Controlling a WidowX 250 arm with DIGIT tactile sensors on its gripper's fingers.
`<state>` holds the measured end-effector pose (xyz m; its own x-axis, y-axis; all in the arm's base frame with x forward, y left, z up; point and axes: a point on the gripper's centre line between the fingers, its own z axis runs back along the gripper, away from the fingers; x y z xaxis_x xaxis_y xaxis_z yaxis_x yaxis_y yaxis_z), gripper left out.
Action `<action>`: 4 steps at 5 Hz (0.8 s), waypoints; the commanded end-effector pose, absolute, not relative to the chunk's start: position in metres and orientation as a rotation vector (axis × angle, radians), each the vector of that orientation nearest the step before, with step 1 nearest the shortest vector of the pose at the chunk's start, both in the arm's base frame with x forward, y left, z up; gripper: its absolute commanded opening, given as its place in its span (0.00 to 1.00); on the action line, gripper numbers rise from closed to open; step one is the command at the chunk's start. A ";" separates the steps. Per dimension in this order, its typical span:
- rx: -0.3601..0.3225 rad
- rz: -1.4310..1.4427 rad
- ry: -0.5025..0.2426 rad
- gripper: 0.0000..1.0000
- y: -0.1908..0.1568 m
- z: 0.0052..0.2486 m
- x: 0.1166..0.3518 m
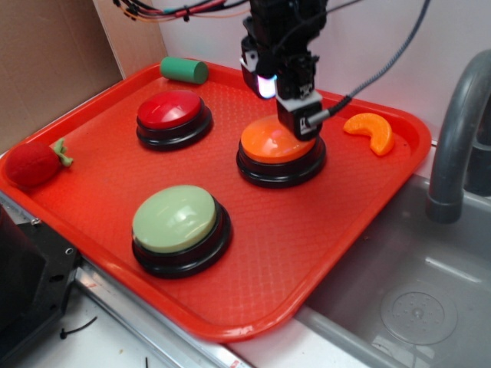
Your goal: Push the orange button.
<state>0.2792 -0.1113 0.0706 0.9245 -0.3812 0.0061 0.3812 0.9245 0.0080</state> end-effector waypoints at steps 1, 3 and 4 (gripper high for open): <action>-0.018 -0.409 0.019 1.00 -0.111 0.058 0.281; 0.006 -0.422 0.014 1.00 -0.114 0.070 0.284; 0.034 -0.425 -0.011 1.00 -0.117 0.089 0.287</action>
<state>0.2790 -0.1094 0.0643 0.9096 -0.4067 -0.0849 0.4105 0.9112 0.0337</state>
